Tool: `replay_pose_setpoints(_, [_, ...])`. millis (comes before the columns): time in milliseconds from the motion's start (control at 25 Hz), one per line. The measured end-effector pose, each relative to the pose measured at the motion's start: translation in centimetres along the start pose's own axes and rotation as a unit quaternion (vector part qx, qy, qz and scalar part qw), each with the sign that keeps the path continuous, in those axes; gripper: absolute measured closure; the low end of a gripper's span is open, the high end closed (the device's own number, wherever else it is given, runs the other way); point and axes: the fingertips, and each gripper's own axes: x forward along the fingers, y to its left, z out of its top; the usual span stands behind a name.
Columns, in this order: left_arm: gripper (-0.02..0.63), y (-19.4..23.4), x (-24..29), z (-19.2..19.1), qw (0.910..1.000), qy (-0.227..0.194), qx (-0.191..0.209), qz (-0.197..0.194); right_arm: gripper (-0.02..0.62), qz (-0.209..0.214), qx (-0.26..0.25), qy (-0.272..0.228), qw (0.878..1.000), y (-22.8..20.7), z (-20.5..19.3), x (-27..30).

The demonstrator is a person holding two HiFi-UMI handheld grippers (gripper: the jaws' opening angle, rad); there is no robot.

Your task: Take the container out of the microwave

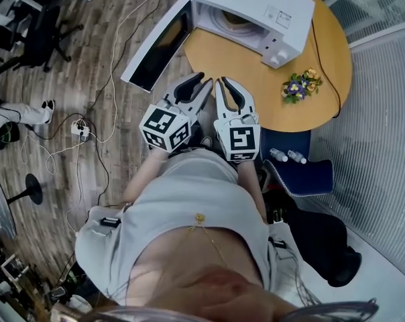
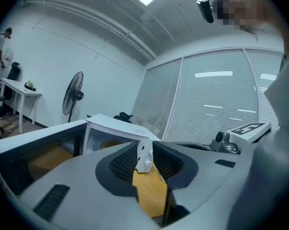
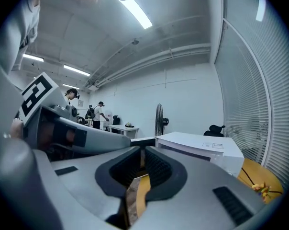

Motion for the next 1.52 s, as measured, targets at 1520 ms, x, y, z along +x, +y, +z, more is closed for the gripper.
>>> replay_pose_setpoints(1520, [0.504,8.7,9.5,3.1,0.9962,0.027,-0.014,-0.082,0.529,-0.078,0.016,0.035,0.996,-6.9,-0.1,11.0])
